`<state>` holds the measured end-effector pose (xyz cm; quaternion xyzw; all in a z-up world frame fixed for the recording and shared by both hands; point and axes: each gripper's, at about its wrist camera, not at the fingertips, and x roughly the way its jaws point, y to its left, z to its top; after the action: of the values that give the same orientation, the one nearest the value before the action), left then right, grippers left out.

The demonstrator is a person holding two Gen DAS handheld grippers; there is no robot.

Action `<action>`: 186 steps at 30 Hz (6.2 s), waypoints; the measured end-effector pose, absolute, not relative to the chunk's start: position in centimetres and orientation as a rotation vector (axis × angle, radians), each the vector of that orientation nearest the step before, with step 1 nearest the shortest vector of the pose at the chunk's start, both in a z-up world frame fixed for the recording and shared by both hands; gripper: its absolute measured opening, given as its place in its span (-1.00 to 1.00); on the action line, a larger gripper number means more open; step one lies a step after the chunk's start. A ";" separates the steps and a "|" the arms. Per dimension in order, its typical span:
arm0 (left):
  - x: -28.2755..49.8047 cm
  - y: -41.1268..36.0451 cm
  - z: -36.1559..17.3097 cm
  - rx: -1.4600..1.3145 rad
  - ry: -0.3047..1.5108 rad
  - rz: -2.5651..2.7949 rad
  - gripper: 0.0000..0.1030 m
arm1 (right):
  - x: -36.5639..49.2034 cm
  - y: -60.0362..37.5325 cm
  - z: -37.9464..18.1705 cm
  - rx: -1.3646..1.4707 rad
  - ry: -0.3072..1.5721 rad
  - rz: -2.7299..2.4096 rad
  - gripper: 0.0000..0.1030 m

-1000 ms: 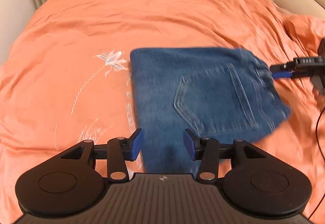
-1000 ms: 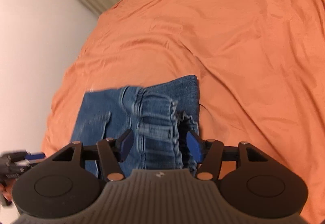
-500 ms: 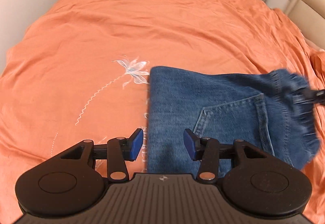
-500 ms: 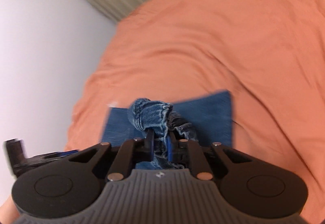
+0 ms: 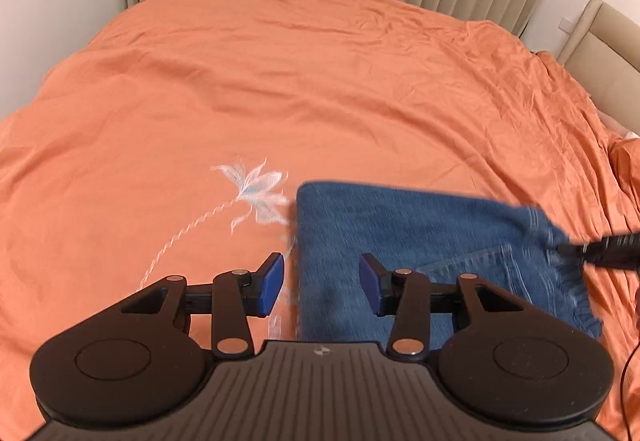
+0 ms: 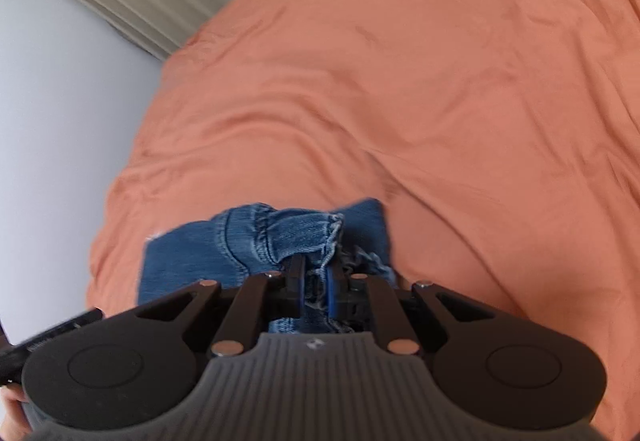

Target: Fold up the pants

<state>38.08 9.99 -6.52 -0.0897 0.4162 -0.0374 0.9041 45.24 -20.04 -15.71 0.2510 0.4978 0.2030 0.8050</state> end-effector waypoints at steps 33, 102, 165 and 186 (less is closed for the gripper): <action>35.0 6.0 -6.7 -0.007 0.936 -0.066 -0.28 | 37.4 -16.8 -12.1 0.150 0.878 0.343 -0.33; 32.1 10.8 -14.7 -0.550 0.911 -0.022 0.21 | 31.9 -23.2 -22.9 0.988 0.863 0.298 0.01; 28.1 25.3 -4.0 -0.222 0.815 -0.062 -0.81 | 27.5 -1.8 -11.6 0.746 0.745 0.727 -0.65; 28.8 26.8 -12.7 -0.242 0.973 0.020 -0.28 | 28.4 0.5 -18.7 0.581 1.012 0.550 -0.54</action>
<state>28.83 26.76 -12.69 -0.1161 0.4665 0.0094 0.8768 28.42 0.48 -18.71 0.2707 0.4717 0.2562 0.7992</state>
